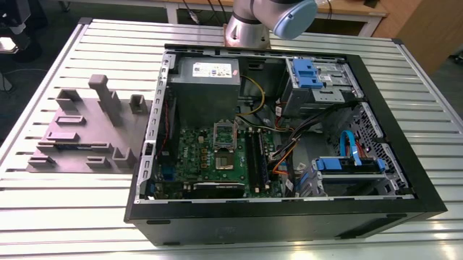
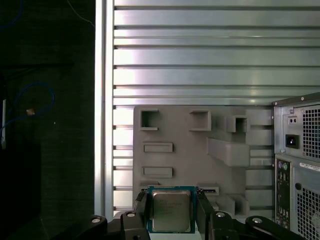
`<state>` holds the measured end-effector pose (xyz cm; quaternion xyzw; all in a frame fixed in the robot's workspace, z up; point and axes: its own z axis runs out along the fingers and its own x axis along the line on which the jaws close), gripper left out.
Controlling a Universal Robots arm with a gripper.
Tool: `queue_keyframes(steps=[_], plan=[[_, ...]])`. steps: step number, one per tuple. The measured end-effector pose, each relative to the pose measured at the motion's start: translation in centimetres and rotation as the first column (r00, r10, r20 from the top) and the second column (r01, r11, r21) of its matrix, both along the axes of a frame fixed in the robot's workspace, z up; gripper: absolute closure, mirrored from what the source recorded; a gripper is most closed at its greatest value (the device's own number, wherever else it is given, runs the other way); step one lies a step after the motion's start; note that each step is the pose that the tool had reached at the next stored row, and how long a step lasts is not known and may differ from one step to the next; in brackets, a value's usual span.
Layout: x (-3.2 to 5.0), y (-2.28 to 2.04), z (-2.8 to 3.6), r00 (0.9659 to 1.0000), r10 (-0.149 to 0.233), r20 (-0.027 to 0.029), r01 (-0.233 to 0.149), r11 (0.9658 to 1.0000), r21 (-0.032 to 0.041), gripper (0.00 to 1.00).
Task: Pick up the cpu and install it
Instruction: 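Pick up the cpu and move it towards the insertion slot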
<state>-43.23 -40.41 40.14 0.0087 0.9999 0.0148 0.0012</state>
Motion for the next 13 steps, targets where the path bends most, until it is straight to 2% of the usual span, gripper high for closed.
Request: queue_keyframes(steps=[13], plan=[[0.78, 0.0, 0.0, 1.0, 0.0, 0.0, 0.0, 1.0, 0.0, 0.53]])
